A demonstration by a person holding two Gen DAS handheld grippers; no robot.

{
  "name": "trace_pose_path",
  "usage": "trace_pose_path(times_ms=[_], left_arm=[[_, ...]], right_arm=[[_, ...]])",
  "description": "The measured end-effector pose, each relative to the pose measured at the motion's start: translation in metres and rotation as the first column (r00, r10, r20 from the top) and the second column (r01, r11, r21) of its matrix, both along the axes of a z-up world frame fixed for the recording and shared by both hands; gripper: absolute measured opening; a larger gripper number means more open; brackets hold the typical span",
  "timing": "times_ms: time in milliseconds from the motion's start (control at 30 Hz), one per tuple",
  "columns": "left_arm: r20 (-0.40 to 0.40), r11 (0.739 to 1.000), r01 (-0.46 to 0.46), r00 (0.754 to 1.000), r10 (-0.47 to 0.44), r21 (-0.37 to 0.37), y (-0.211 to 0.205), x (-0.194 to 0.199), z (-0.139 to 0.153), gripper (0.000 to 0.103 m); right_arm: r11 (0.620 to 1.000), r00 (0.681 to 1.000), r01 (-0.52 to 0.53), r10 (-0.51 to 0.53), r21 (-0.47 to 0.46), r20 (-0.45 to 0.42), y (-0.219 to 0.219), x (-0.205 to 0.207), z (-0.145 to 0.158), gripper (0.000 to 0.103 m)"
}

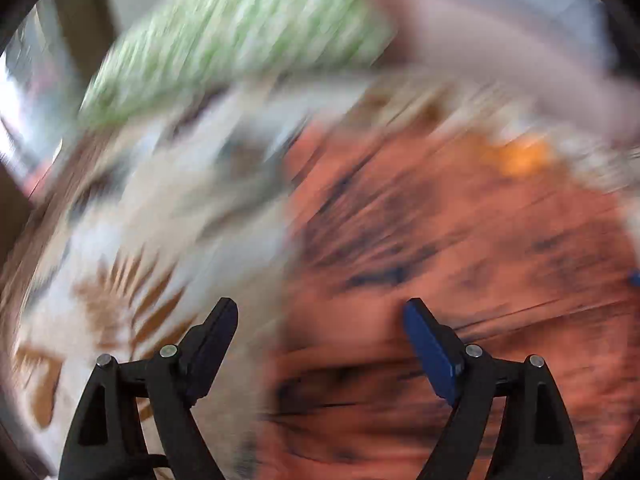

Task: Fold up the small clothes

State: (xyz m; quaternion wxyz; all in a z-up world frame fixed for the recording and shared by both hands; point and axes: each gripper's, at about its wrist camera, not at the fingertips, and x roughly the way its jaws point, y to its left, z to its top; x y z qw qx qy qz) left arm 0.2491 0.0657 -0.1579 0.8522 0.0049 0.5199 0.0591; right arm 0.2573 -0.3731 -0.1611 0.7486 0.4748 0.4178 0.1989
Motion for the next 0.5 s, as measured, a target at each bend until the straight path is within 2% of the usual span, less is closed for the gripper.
trace_pose_path(times_ms=[33, 67, 100, 133, 167, 200, 267, 300, 367, 400, 467, 500], left_arm=[[0.034, 0.998, -0.014, 0.999, 0.017, -0.067, 0.009, -0.001, -0.003, 0.096], [0.036, 0.998, -0.015, 0.999, 0.017, -0.061, 0.011, -0.004, 0.005, 0.096], [0.039, 0.999, -0.014, 0.999, 0.015, -0.043, 0.010, -0.008, 0.010, 0.095], [0.093, 0.999, 0.005, 0.996, -0.002, -0.035, 0.009, -0.019, 0.025, 0.095], [0.131, 0.998, 0.026, 0.991, -0.020, -0.048, 0.008, -0.026, 0.034, 0.095], [0.157, 0.996, 0.050, 0.987, -0.038, -0.073, 0.011, -0.037, 0.044, 0.095], [0.187, 0.981, 0.105, 0.979, -0.074, -0.161, 0.019, -0.073, 0.061, 0.095], [0.192, 0.970, 0.134, 0.977, -0.095, -0.203, 0.024, -0.092, 0.066, 0.095], [0.179, 0.945, 0.160, 0.978, -0.111, -0.285, 0.035, -0.142, 0.067, 0.095], [0.167, 0.939, 0.161, 0.979, -0.114, -0.303, 0.035, -0.153, 0.067, 0.095], [0.123, 0.928, 0.170, 0.983, -0.136, -0.332, 0.041, -0.191, 0.057, 0.095], [0.093, 0.931, 0.157, 0.987, -0.134, -0.330, 0.043, -0.203, 0.050, 0.095]], right_arm=[[0.996, 0.993, 0.042, -0.049, -0.074, -0.106, -0.003, 0.006, -0.020, 0.100], [0.996, 0.990, 0.084, -0.088, -0.040, -0.108, -0.006, 0.002, -0.023, 0.098], [0.995, 0.992, 0.085, -0.089, -0.049, -0.092, -0.005, -0.002, -0.013, 0.098], [0.994, 0.995, 0.061, -0.067, -0.089, -0.075, -0.002, -0.010, 0.004, 0.099], [0.990, 1.000, 0.014, -0.018, -0.142, -0.023, 0.002, -0.024, 0.028, 0.099], [0.981, 1.000, -0.015, 0.015, -0.196, -0.001, 0.003, -0.038, 0.044, 0.099], [0.946, 0.997, -0.075, 0.070, -0.315, -0.027, 0.000, -0.070, 0.064, 0.099], [0.922, 0.994, -0.106, 0.096, -0.373, -0.046, -0.006, -0.093, 0.069, 0.099], [0.888, 0.988, -0.150, 0.124, -0.434, -0.089, -0.018, -0.132, 0.070, 0.099], [0.869, 0.979, -0.198, 0.155, -0.454, -0.129, -0.024, -0.160, 0.065, 0.099], [0.828, 0.972, -0.229, 0.166, -0.512, -0.166, -0.042, -0.210, 0.054, 0.099], [0.824, 0.969, -0.238, 0.165, -0.515, -0.183, -0.046, -0.225, 0.045, 0.099]])
